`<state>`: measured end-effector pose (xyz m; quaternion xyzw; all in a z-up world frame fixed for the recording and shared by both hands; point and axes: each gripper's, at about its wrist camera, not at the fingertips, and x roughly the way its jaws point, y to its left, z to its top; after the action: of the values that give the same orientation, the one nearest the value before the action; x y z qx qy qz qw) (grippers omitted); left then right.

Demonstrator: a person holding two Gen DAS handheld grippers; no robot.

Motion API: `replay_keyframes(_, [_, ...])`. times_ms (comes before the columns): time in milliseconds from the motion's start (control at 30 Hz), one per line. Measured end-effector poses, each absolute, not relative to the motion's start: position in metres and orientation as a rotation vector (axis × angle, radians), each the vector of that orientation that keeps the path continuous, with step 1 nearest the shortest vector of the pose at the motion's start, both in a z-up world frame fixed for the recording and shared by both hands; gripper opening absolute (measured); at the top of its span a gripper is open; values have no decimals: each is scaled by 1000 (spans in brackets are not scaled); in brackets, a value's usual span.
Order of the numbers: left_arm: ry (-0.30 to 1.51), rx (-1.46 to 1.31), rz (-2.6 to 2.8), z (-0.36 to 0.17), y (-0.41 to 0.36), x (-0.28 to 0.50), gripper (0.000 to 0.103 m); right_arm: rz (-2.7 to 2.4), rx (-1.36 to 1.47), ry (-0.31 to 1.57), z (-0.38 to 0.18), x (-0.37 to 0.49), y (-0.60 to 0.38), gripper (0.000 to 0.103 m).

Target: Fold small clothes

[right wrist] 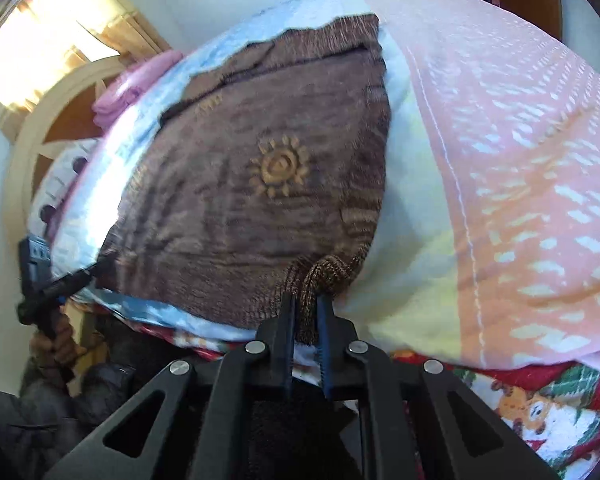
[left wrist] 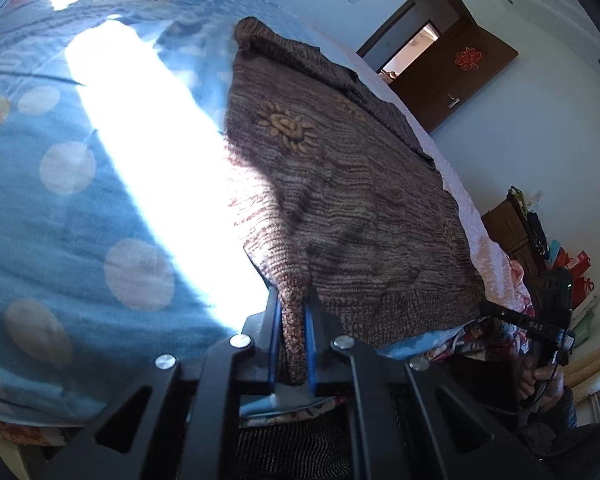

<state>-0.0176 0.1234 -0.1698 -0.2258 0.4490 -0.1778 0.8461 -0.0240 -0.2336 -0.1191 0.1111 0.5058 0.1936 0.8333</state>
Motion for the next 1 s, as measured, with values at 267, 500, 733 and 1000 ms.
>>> replay_keyframes(267, [865, -429, -417, -109, 114, 37, 10, 496, 400, 933, -70, 39, -237, 6])
replay_keyframes(500, [840, -345, -366, -92, 107, 122, 10, 400, 430, 859, -63, 116, -244, 5])
replay_keyframes(733, [939, -318, -303, -107, 120, 172, 42, 244, 435, 815, -77, 147, -258, 6])
replay_keyframes(1000, [805, -174, -395, -77, 145, 149, 76, 261, 369, 736, -70, 109, -248, 55])
